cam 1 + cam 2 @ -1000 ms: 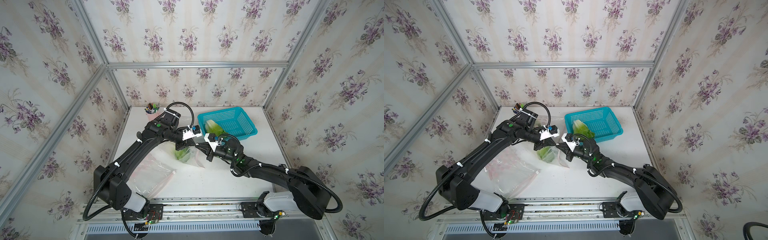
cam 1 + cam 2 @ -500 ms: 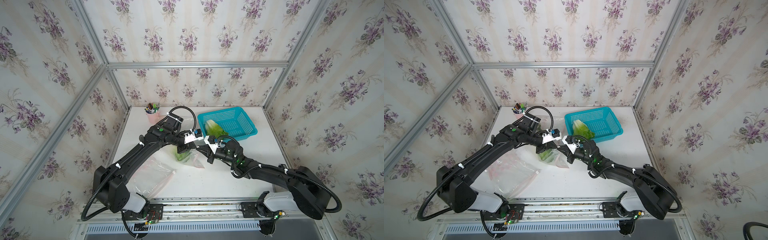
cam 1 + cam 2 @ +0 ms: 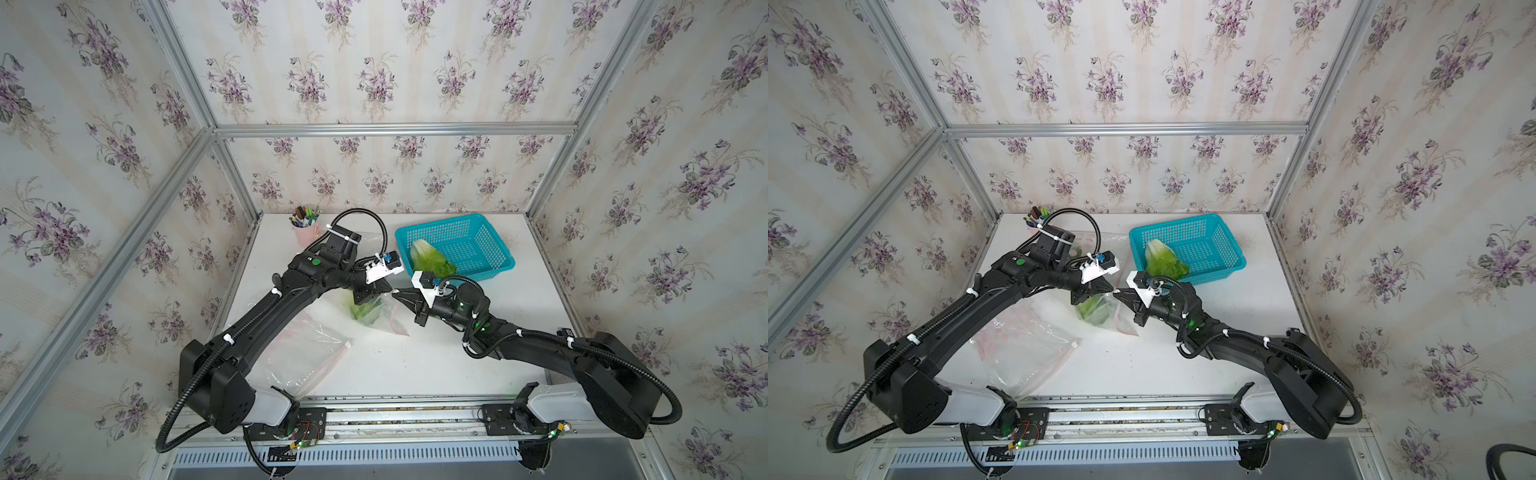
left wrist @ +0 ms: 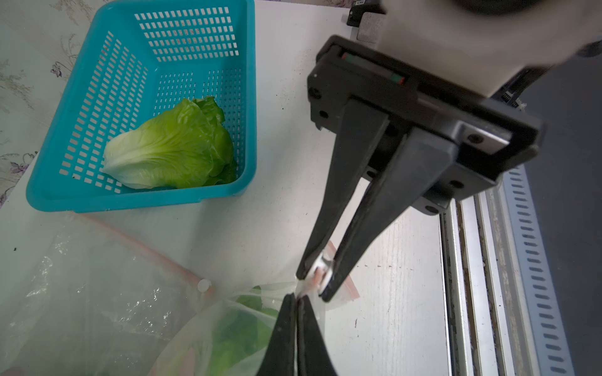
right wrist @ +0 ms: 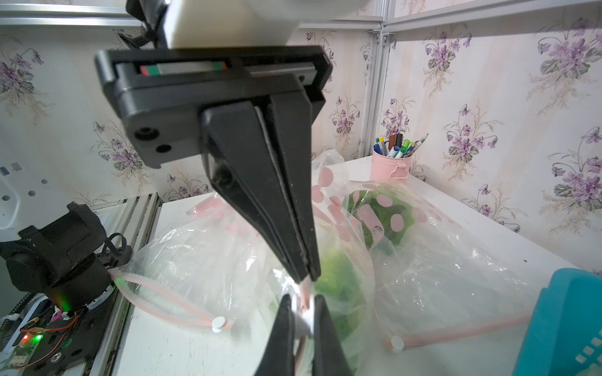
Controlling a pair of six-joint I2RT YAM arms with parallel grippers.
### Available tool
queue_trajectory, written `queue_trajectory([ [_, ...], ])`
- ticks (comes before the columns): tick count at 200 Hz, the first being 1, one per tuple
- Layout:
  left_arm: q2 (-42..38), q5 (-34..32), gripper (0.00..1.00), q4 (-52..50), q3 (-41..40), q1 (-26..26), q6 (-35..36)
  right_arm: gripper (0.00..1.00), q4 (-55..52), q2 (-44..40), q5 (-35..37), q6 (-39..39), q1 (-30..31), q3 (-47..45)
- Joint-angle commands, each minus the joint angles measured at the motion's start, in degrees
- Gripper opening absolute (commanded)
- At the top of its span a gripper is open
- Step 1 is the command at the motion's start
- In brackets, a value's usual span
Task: Open the zip-top bag and take out the chinese cabbages
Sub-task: Unzip the zipper on the zipper food storage bag.
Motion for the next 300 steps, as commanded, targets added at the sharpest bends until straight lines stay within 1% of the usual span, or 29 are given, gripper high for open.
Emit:
queue_trajectory([
  [1, -2.02, -2.43, 0.00, 2.17, -0.03, 0.73, -0.55, 0.00, 2.58, 0.18, -2.24, 0.04, 0.13, -0.27],
  [40, -3.59, -2.31, 0.00, 2.28, -0.52, 1.87, -0.73, 0.00, 2.49, 0.35, -2.14, -0.05, 0.14, -0.66],
  [70, -3.93, 2.07, 0.00, 1.93, -1.08, 1.95, -0.59, 0.00, 2.86, 0.62, -2.23, -0.05, 0.14, -0.41],
  [75, -3.97, 3.26, 0.08, 1.51, -1.28, 1.95, -0.03, 0.00, 2.84, 0.62, -2.15, -0.09, 0.16, -0.31],
  [79, -4.04, 4.20, 0.21, 1.22, -1.51, 1.96, 0.43, 0.00, 2.84, 0.62, -2.14, -0.13, 0.14, -0.23],
  [81, -4.06, 4.62, 0.30, 1.09, -1.63, 1.97, 0.63, 0.00, 2.80, 0.57, -2.08, -0.20, 0.18, -0.22],
  [85, -4.05, 5.37, 0.45, 0.91, -1.96, 2.02, 0.87, 0.00, 2.66, 0.47, -1.94, -0.36, 0.19, -0.14],
  [92, -4.05, 6.10, 0.59, 0.42, -2.37, 2.01, 1.51, 0.00, 2.35, 0.24, -1.67, -0.60, 0.13, -0.09],
  [104, -4.14, 6.60, 0.68, -0.81, -2.87, 1.97, 2.94, 0.00, 1.84, -0.36, -1.36, -1.02, 0.15, -0.07],
  [126, -4.26, 6.03, 0.78, -1.30, -3.78, 1.90, 3.72, 0.00, 0.96, -1.37, -1.18, -1.58, 0.14, -0.13],
  [135, -3.87, 6.12, 0.79, -1.42, -3.59, 1.92, 3.46, 0.00, 0.82, -1.57, -1.16, -1.82, 0.13, -0.08],
  [147, -3.22, 6.53, 0.77, -1.76, -3.11, 1.85, 3.60, 0.00, 0.78, -1.64, -1.30, -1.70, 0.20, 0.02],
  [158, -2.47, 6.54, 0.70, -2.13, -2.61, 1.53, 4.14, 0.00, 0.73, -1.60, -1.42, -1.63, 0.13, 0.13],
  [167, -1.54, 5.19, 0.64, -3.02, -1.90, 0.76, 5.00, 0.00, 0.78, -1.58, -1.57, -1.43, 0.14, 0.17],
  [176, -1.01, 3.30, 0.56, -3.88, -1.04, -0.13, 5.65, 0.00, 0.73, -1.57, -1.70, -1.39, 0.16, 0.39],
  [185, 1.03, 1.63, 0.41, -4.09, -0.29, -0.93, 5.88, 0.00, 0.73, -1.63, -1.78, -1.34, 0.13, 0.47],
  [191, 1.51, 0.69, 0.34, -4.09, 0.03, -1.38, 5.95, 0.00, 0.62, -1.65, -1.79, -1.29, 0.14, 0.55],
  [205, 1.96, -0.08, 0.28, -4.05, 0.75, -1.73, 5.93, 0.00, 0.05, -1.70, -1.83, -1.51, 0.14, 0.74],
  [227, 2.01, -0.59, 0.11, -4.07, 1.54, -1.74, 6.46, 0.00, -0.54, -2.01, -1.63, -1.89, 0.18, 0.83],
  [232, 1.96, -0.89, 0.09, -4.11, 1.70, -1.74, 6.53, 0.00, -0.58, -2.05, -1.62, -1.93, 0.14, 0.82],
  [262, 1.41, -2.29, 0.04, -4.33, 1.73, -1.74, 7.33, 0.00, -0.67, -2.10, -1.22, -2.22, 0.15, 0.71],
  [275, 1.27, -2.33, 0.01, -4.38, 1.73, -1.74, 7.34, 0.00, -0.59, -2.02, -1.28, -2.24, 0.13, 0.73],
  [300, 1.41, -2.55, 0.00, -4.37, 1.81, -1.74, 7.24, 0.00, -0.59, -1.93, -1.35, -2.16, 0.13, 0.81],
])
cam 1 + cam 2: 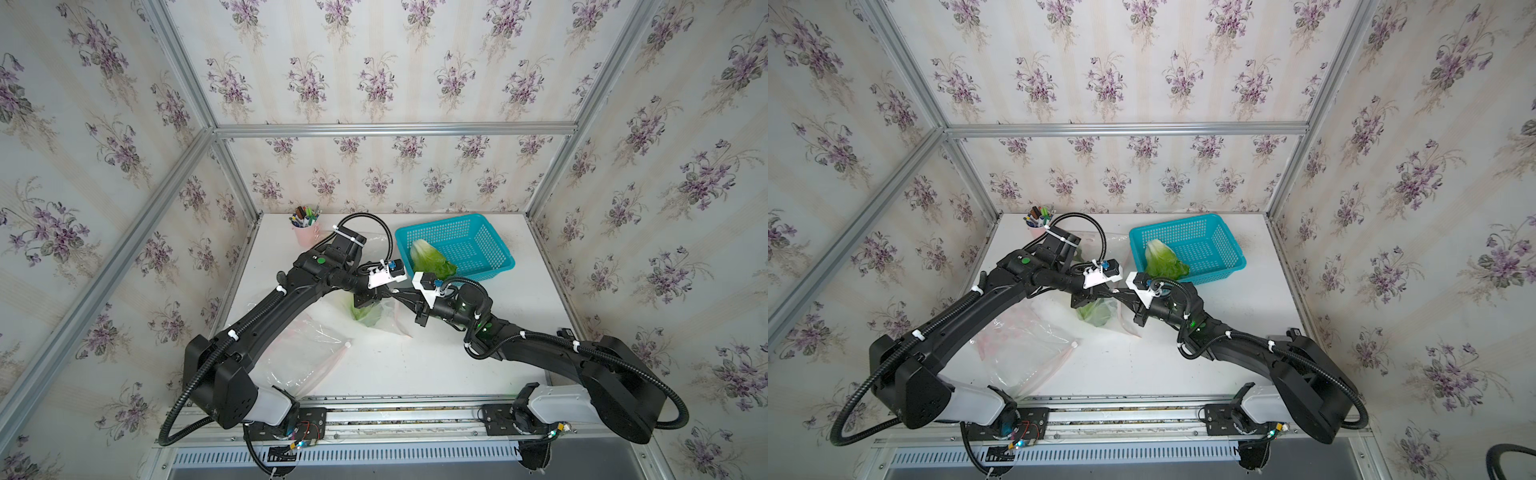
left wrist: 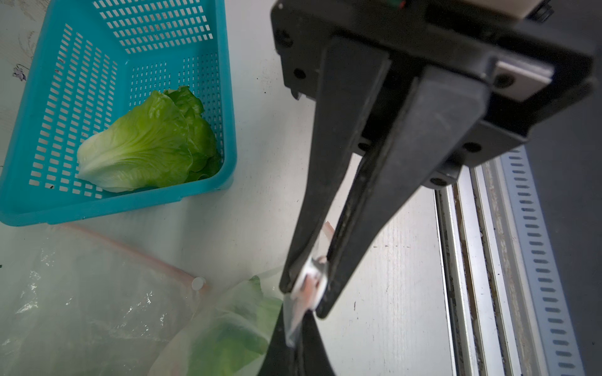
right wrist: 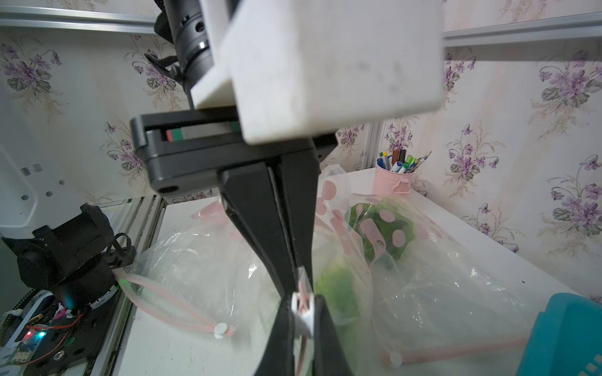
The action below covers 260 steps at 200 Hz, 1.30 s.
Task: Open the zip-top bag and take out the chinese cabbages
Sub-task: Unzip the zipper on the zipper food storage bag.
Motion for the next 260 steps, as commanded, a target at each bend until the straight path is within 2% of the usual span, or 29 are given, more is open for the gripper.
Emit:
queue_trajectory([
  [1, -0.15, -1.59, 0.00, 0.12, 0.39, 0.14, 1.16, 0.00, 0.22, -0.18, -0.74, -0.25, 0.09, 0.23],
  [58, -0.53, -4.51, 0.00, 2.17, 0.71, 0.35, -2.04, 0.00, -0.24, 0.12, -0.99, -0.25, 0.09, 0.32],
  [106, -1.74, -2.81, 0.00, 4.04, 0.06, 0.49, -4.16, 0.00, -0.26, 0.47, -1.25, 0.29, 0.08, 0.07],
  [208, -5.43, -1.74, 0.00, 4.55, -0.62, 1.50, -4.29, 0.00, 0.35, 0.52, -0.83, 0.45, 0.05, -0.89],
  [260, -5.66, -3.61, 0.00, 5.09, -1.08, 2.10, -4.53, 0.00, 0.12, 0.52, -0.74, 0.20, 0.01, -1.23],
])
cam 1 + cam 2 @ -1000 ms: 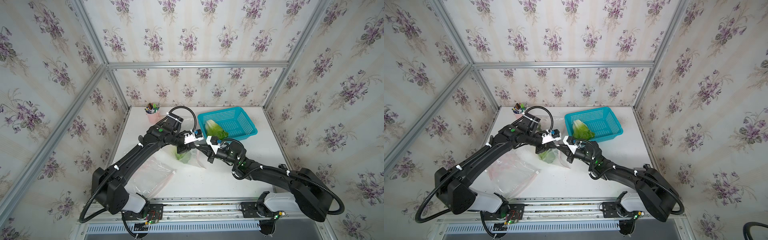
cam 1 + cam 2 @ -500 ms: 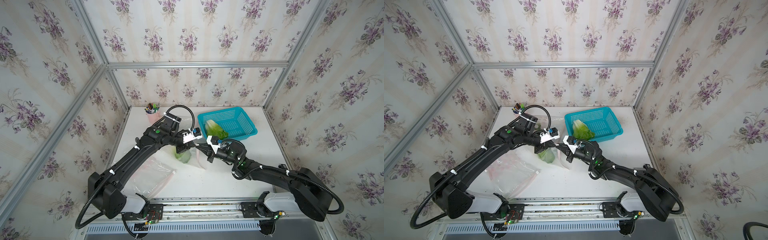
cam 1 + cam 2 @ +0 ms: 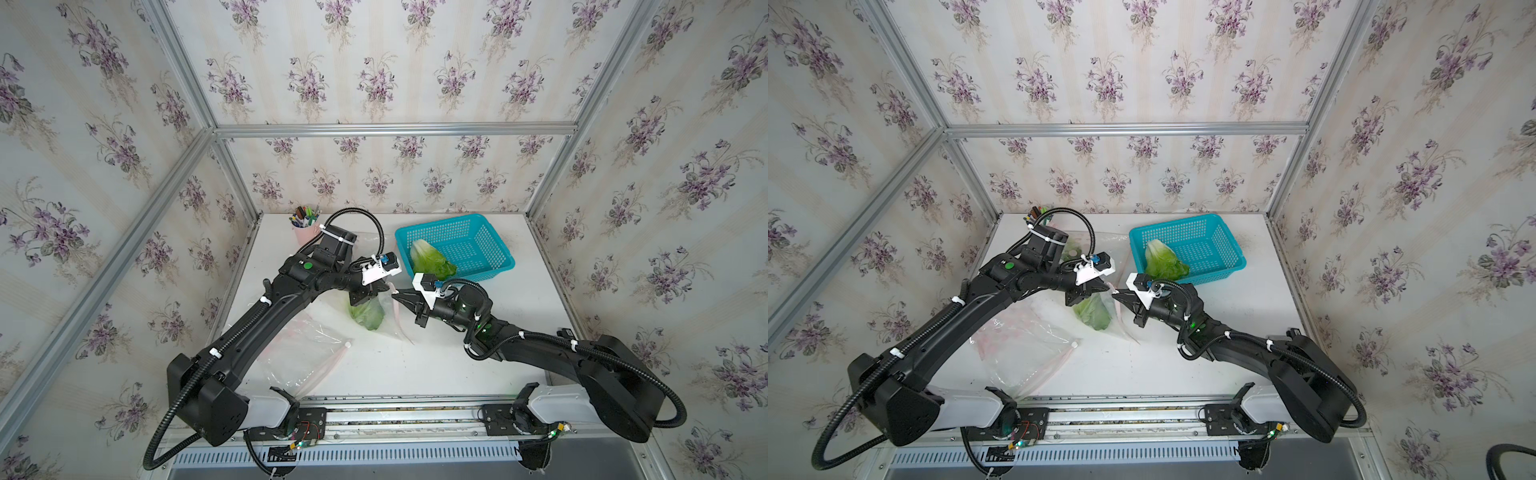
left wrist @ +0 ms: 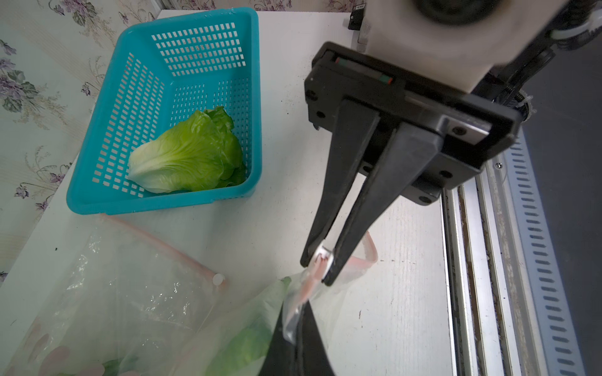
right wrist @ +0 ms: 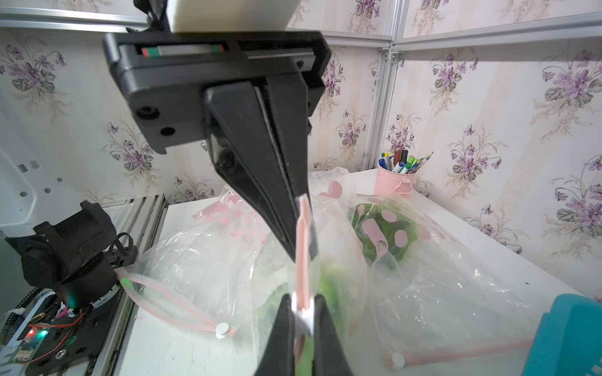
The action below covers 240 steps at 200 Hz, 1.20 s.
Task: Open the zip-top bag and take out the chinese cabbages
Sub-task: Unzip the zipper on the zipper food storage bag.
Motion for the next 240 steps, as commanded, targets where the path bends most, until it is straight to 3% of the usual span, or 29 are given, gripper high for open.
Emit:
queue_trajectory([
  [1, -0.43, -3.11, 0.00, 2.48, -0.19, 0.65, -0.02, 0.00, -1.16, 0.06, -0.37, -0.03, -0.06, -0.52],
  [79, -3.81, -10.58, 0.00, 8.87, -2.26, 4.51, -4.65, 0.00, -0.15, 1.20, 0.33, 0.41, -0.05, -4.32],
  [240, -10.57, -10.97, 0.00, 11.54, -6.79, 8.60, -6.05, 0.00, 8.59, 5.85, 2.09, -1.41, -2.19, -14.90],
])
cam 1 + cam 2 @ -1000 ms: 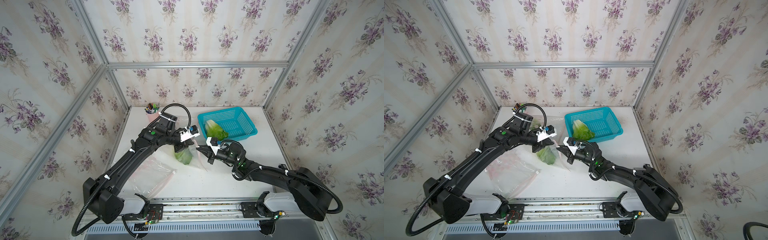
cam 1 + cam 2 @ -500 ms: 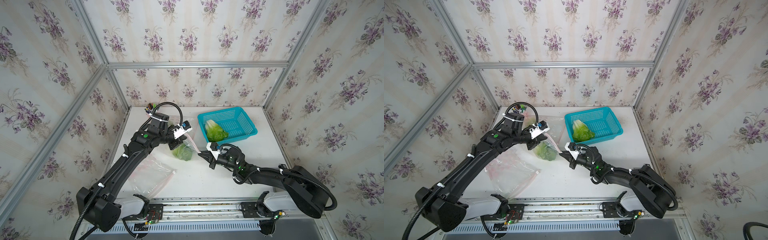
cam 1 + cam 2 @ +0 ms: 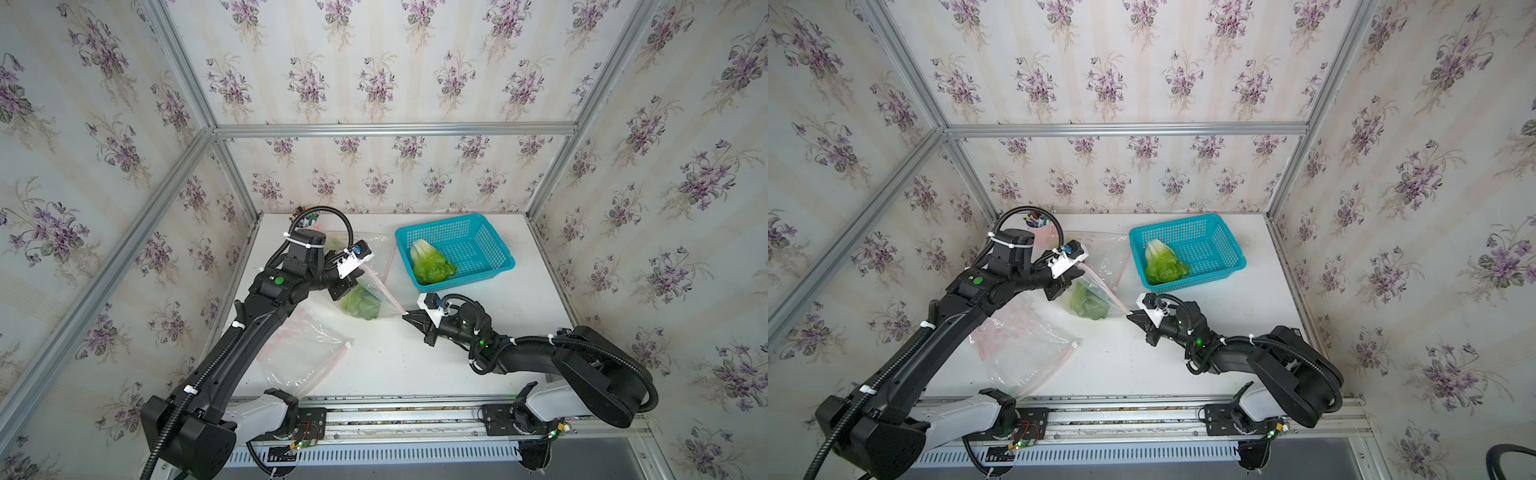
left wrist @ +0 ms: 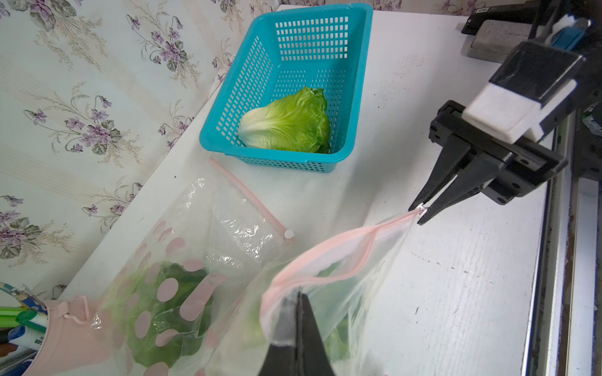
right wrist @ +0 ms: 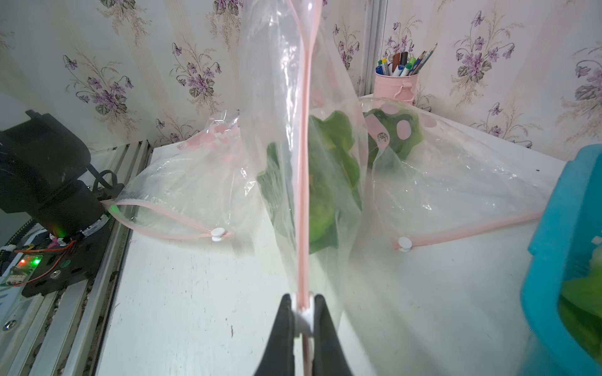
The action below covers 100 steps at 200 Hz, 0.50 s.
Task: Open the zip-top bag and take out the chinese cabbages
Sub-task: Unzip the zipper on the zipper food storage bag.
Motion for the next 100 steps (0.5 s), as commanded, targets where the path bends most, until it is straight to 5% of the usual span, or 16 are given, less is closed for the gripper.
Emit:
queue_trajectory([
  [1, -0.42, -2.22, 0.00, 4.13, 0.20, 0.55, -0.08, 0.00, 0.74, 0.35, 0.91, -1.55, -0.18, -1.61],
  [100, -0.45, -1.79, 0.00, 4.22, 0.30, 0.71, -0.08, 0.00, 0.42, 1.50, 1.31, -2.31, -0.71, -2.94],
])
